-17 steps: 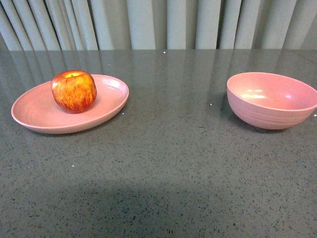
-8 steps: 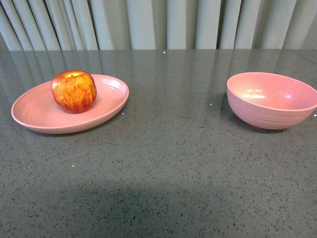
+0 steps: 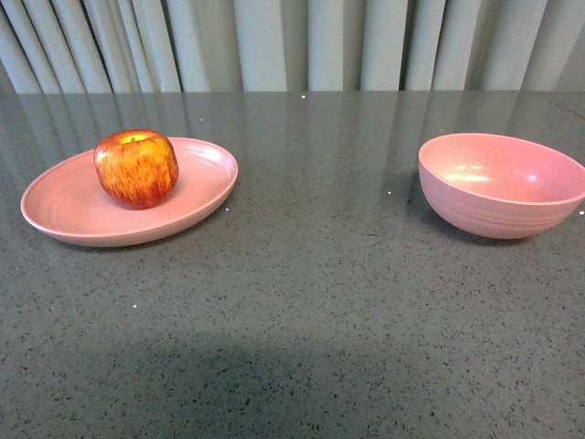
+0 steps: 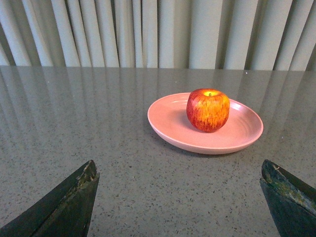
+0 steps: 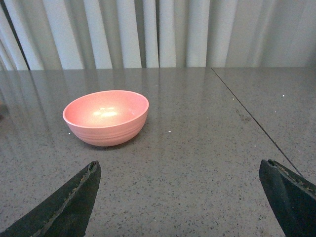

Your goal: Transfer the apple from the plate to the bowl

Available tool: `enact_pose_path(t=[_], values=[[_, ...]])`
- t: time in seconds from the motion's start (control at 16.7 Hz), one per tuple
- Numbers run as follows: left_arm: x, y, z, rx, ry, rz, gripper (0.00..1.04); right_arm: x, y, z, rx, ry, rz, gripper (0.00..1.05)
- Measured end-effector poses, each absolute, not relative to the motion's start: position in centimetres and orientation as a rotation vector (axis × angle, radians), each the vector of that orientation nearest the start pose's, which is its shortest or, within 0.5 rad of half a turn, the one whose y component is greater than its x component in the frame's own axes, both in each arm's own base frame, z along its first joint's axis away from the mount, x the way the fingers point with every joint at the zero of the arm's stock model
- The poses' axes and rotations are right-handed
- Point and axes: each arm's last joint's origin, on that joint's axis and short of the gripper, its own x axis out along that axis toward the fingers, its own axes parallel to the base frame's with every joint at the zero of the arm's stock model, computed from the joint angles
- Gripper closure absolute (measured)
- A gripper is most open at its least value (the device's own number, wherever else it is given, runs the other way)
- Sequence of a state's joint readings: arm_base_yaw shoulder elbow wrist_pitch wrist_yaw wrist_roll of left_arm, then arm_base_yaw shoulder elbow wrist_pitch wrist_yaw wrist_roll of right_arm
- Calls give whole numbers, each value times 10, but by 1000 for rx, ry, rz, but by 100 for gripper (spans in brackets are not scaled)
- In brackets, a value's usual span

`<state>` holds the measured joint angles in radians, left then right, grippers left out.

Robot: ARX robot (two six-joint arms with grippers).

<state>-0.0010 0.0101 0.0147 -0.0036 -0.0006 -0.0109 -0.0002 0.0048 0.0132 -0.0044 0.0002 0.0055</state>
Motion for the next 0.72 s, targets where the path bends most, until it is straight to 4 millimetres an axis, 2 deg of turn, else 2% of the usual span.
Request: enact_pose_path(t=[0.18,0.3,0.42,0.48,0.72], values=[[97,0,167,-11,-1,0,7,97,0,167,7,1,1,7],[97,0,167,-10,-1,-2,7,98,0,163,92,178,83,7],[97,0,167,-10,-1,0,7,101,0,164,150,218,104,7],[97,0,167,-10,-1,0,7,102,1,169,162,198,114,7],[97,0,167,-10,-1,0,7,114,-2,212,166,80,111,7]])
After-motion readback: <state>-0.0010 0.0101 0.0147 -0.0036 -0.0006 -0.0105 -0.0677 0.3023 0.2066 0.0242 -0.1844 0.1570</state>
